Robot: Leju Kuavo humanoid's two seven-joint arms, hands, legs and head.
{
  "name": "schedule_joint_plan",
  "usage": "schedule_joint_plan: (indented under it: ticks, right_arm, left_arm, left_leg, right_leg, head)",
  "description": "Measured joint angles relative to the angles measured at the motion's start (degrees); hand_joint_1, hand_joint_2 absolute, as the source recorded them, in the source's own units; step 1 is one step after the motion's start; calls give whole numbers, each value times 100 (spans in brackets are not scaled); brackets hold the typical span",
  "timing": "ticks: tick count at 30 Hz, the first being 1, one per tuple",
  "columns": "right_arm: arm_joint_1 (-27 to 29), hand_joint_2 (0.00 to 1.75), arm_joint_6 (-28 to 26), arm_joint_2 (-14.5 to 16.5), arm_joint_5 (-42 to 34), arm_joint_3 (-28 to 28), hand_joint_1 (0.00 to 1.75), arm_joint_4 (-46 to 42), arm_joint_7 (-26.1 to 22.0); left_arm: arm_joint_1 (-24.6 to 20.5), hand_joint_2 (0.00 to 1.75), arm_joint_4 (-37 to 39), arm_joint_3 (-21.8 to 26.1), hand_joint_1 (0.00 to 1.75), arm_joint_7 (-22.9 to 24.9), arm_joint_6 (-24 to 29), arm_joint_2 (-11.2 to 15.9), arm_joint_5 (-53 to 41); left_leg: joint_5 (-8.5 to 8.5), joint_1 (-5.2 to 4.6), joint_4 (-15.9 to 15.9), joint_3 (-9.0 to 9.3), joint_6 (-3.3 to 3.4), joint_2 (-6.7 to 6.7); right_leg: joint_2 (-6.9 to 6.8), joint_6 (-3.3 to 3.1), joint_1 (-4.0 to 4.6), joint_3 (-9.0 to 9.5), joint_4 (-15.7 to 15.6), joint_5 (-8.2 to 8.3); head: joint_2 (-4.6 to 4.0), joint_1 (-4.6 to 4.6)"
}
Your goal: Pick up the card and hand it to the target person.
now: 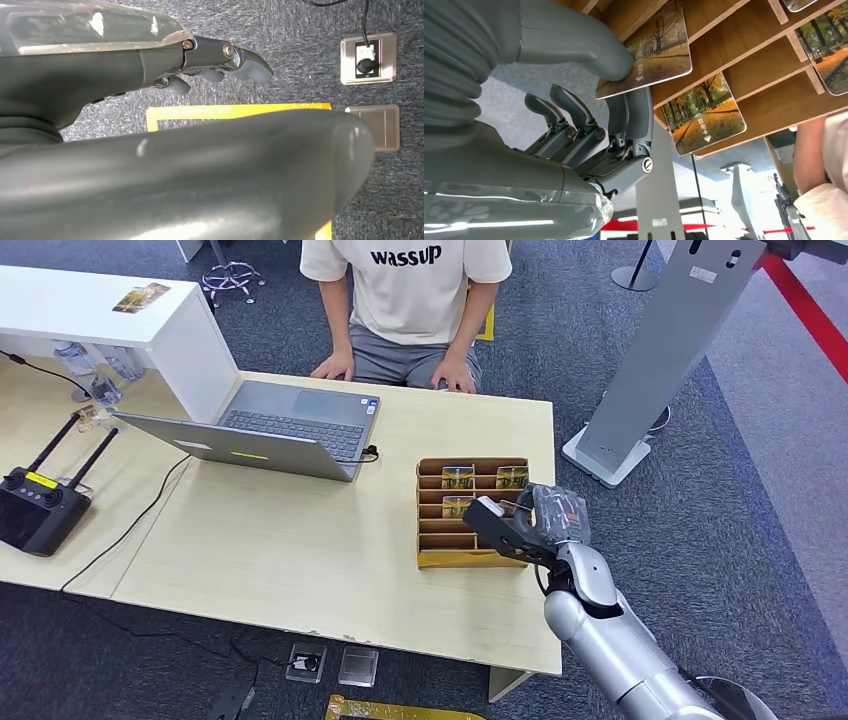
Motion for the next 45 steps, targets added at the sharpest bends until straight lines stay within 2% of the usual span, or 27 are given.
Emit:
schedule_joint_plan:
  ticks: [9,15,21,26,29,34,39,45]
  right_arm:
    - [-7,175,138,-64,-692,-45,168,-333,-22]
    - [28,175,213,-277,-826,-162,168,-1177,209]
    - [49,175,738,-526,-1079,-186,168,-2299,543]
    - [88,175,782,-627,-1208,-179,168,-2916,436]
    - [115,175,547,-642,-1254,-175,168,-3032,121]
    - [143,175,-380,-601,-1223,-201,168,-2825,-748]
    - [139,175,-1220,-481,-1289,-325,168,-2220,-1696]
    - [115,175,-1758,-284,-1797,-516,168,-1377,-2692]
  left_arm:
    - [4,0,0,-1,0,-16,9,0,73]
    - [18,0,0,-1,0,-7,22,0,134]
    - [28,0,0,0,0,6,21,0,173]
    - [28,0,0,-1,0,10,20,0,172]
    - [26,0,0,-1,0,16,18,0,163]
    - [21,0,0,-1,0,17,1,0,134]
    - [15,0,0,-11,0,15,-33,-2,95]
    - [3,0,0,-38,0,15,-39,-2,68]
  left_leg:
    - [1,0,0,3,0,1]
    - [0,0,0,4,0,2]
    - [0,0,0,5,0,2]
    - [0,0,0,5,0,2]
    - [0,0,0,3,0,2]
    - [0,0,0,2,0,1]
    - [0,0,0,1,0,0]
    - [0,0,0,0,0,0]
  right_leg:
    - [1,0,0,0,0,0]
    - [3,0,0,0,0,0]
    - [3,0,0,0,0,0]
    - [3,0,0,0,0,0]
    - [2,0,0,1,0,0]
    - [2,0,0,1,0,0]
    - [1,0,0,2,0,0]
    - [1,0,0,1,0,0]
  head:
    - [0,-3]
    - [0,1]
    - [0,-3]
    - [0,-5]
    - [0,-3]
    - [0,2]
    - [0,0]
    - [0,-2]
